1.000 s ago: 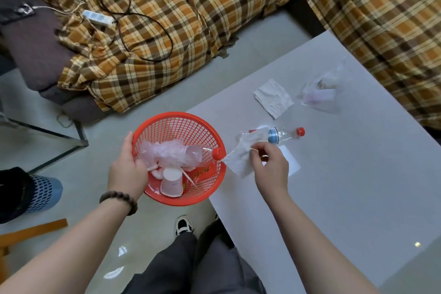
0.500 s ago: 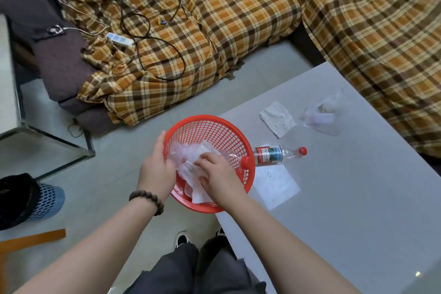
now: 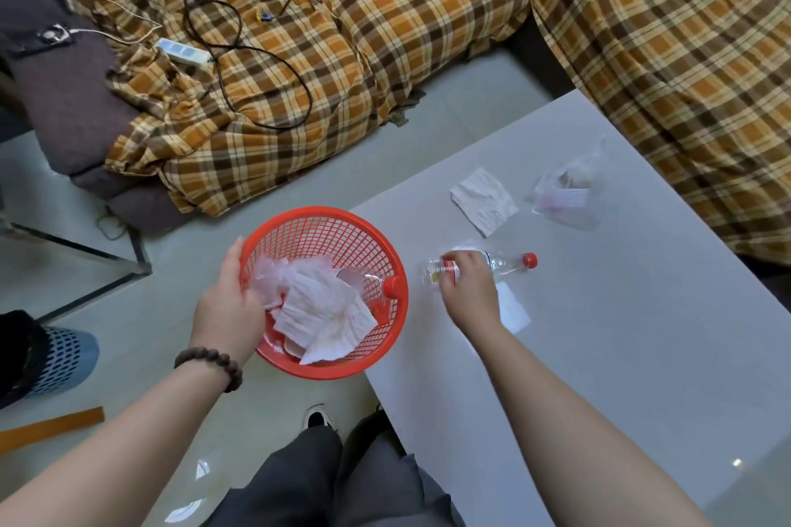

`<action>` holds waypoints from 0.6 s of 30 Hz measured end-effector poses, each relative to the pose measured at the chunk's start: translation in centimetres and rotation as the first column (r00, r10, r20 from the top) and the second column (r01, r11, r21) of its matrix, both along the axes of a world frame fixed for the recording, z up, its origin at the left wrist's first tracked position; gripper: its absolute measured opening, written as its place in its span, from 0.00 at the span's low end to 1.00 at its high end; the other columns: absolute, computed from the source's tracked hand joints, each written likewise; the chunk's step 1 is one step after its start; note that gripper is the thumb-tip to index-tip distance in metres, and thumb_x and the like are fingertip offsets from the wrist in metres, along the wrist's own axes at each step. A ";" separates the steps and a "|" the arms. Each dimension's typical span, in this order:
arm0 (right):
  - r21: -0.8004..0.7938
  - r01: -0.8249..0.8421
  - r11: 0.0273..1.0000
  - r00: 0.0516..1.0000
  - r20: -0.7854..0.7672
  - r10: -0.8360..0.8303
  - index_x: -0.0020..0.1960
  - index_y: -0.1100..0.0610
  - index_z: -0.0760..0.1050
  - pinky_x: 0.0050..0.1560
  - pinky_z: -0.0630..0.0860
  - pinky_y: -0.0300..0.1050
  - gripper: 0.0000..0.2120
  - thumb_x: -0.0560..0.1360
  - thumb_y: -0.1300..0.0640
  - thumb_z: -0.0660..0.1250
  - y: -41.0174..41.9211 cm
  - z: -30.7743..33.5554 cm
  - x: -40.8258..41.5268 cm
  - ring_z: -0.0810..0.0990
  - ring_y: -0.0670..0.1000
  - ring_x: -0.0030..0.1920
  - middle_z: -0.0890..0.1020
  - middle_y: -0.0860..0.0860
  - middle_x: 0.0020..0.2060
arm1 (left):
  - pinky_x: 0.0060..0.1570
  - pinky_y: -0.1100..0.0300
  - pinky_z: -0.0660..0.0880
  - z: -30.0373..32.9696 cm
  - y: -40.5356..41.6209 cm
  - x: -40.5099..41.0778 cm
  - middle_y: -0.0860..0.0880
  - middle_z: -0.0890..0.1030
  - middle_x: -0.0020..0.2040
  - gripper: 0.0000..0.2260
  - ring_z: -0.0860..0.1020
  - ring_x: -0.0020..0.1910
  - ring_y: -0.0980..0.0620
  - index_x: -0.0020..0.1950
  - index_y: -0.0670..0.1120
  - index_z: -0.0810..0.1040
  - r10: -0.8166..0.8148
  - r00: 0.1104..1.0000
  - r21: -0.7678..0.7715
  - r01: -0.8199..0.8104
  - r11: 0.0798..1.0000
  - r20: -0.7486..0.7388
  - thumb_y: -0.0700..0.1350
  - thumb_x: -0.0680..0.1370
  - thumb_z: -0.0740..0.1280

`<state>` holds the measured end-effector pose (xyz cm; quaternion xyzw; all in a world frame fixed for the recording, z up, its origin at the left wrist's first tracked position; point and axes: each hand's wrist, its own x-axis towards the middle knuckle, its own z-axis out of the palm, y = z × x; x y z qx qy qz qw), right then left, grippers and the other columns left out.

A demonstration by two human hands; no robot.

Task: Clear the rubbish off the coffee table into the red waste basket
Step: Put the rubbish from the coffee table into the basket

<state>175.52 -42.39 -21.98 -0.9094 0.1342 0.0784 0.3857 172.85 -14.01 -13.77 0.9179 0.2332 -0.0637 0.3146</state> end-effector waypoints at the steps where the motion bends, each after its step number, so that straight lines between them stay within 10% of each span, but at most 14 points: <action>1: -0.058 -0.019 0.998 0.999 -0.050 0.016 0.58 0.59 0.76 0.56 0.66 0.44 0.14 0.73 0.64 0.62 -1.0 -1.5 0.3 0.71 0.58 0.60 0.75 0.57 0.58 | 0.44 0.52 0.70 -0.2 0.2 0.0 0.40 0.78 0.58 0.25 0.76 0.47 0.40 0.72 0.58 0.58 0.005 1.000 0.010 -0.005 1.000 -0.008 0.43 0.77 0.56; 10: -0.444 -0.420 0.792 0.881 -0.410 0.238 0.75 0.47 0.54 0.73 0.51 0.60 0.34 0.73 0.62 0.63 -7.0 -10.4 4.9 0.47 0.58 0.76 0.54 0.53 0.76 | 0.37 0.45 0.78 -2.6 1.6 -0.6 0.47 0.78 0.51 0.28 0.79 0.40 0.45 0.71 0.64 0.52 0.065 0.995 0.027 -0.063 0.998 -0.075 0.41 0.77 0.56; 18: -0.503 -0.440 0.744 0.879 -0.410 0.242 0.71 0.46 0.58 0.71 0.49 0.67 0.30 0.74 0.57 0.65 -4.5 -12.4 3.8 0.51 0.60 0.74 0.63 0.52 0.71 | 0.36 0.47 0.79 -2.4 1.3 -0.3 0.47 0.77 0.52 0.28 0.79 0.40 0.46 0.72 0.60 0.54 0.111 0.991 0.027 -0.110 0.994 -0.071 0.40 0.77 0.56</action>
